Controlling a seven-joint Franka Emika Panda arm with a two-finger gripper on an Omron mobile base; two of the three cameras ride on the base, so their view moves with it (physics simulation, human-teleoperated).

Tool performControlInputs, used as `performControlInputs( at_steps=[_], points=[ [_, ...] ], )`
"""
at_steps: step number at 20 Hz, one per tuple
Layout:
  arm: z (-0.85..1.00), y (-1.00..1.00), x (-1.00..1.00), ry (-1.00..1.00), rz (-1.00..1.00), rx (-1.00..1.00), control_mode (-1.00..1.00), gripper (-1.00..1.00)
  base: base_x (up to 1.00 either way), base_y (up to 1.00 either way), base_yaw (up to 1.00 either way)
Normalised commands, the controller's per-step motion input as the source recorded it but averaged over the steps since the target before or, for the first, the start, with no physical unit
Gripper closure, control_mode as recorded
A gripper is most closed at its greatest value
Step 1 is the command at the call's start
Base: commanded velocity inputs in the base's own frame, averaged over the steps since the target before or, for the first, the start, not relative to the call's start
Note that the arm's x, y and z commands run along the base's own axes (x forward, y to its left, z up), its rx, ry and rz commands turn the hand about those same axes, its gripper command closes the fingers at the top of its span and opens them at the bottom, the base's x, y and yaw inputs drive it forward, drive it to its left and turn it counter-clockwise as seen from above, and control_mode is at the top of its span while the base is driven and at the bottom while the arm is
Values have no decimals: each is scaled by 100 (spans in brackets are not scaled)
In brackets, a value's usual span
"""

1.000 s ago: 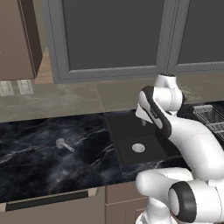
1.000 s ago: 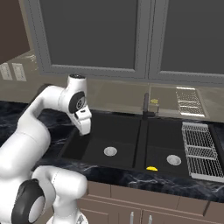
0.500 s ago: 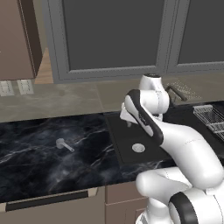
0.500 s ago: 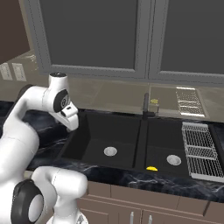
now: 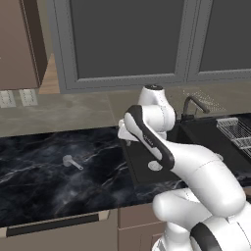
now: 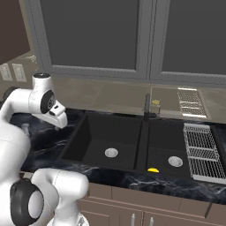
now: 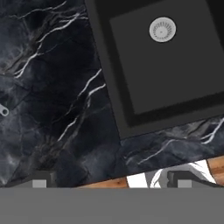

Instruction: Move any existing items from the left basin to the right basin for drying. Then move the measuring cup from the counter to the left basin of the sink for washing.

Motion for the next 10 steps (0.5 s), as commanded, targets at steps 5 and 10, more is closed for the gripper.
performControlInputs(
  at_steps=[5,10],
  points=[
    [3,51,-7,-3,19,0,-100,-100,0,0,0],
    [1,54,-7,-1,19,0,-100,-100,0,0,0]
  ],
)
